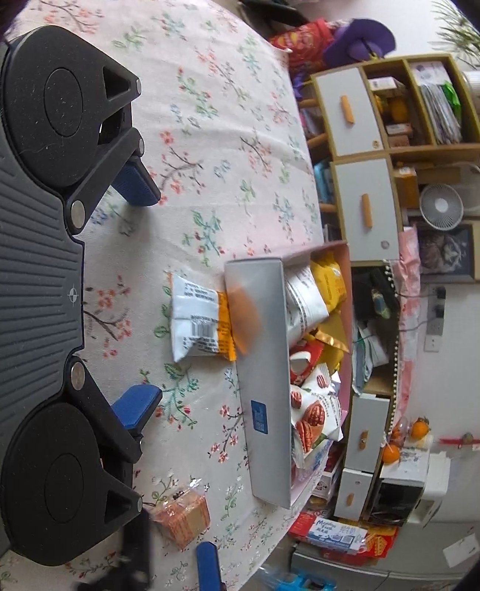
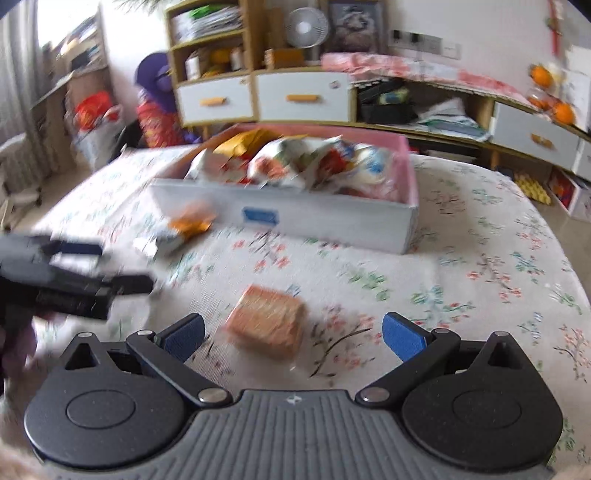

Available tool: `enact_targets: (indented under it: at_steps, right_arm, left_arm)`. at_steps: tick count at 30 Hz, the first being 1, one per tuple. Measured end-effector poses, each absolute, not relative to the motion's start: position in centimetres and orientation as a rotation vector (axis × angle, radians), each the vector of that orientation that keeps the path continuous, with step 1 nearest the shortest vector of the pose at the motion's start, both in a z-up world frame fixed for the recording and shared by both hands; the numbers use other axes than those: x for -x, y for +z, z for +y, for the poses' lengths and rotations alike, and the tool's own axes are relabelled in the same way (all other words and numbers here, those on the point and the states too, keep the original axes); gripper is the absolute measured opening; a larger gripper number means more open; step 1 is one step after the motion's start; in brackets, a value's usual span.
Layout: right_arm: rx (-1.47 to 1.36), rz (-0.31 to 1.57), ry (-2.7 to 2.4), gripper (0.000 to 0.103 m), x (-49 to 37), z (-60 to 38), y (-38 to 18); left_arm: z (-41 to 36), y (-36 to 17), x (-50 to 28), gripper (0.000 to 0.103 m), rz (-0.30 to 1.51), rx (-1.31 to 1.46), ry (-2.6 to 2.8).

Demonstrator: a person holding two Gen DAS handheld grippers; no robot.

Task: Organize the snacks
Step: 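Close the left gripper on the orange-and-white packet while the right closes on the wafer cake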

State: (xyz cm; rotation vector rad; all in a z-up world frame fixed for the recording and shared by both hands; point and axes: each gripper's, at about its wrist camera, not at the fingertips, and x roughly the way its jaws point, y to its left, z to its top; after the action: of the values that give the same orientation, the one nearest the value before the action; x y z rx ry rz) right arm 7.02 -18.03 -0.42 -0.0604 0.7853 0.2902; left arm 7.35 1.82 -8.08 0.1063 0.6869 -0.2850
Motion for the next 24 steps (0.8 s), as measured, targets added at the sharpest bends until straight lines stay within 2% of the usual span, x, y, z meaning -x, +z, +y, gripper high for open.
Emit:
enact_targets:
  at_steps: [10,13,16,19,22,24]
  right_arm:
    - [0.095,0.754,0.333,0.102,-6.4,-17.4,-0.9]
    - [0.098,0.751,0.342,0.098,-6.6,-17.3,-0.8]
    - [0.094,0.751,0.349,0.094,-6.8,-17.2,-0.8]
    - [0.090,0.750,0.349,0.085,-6.7,-17.3,-0.6]
    - [0.093,0.750,0.356,0.075,-6.6,-17.2,-0.4]
    - [0.093,0.749,0.355,0.069,-6.5,-17.3,-0.3]
  left_arm:
    - [1.1,-7.9,-9.7,0.102,0.697,-0.059,-0.300]
    - [1.0,-7.8,-10.2,0.101,0.694,-0.053,-0.305]
    - [0.8,-7.7,-10.4,0.095,0.685,-0.050,-0.308]
    - [0.7,-7.5,-10.6,0.086,0.680,-0.042,-0.312]
    - [0.6,-7.3,-10.8,0.074,0.679,-0.036,-0.310]
    - [0.5,-7.2,-10.8,0.062,0.680,-0.037,-0.309]
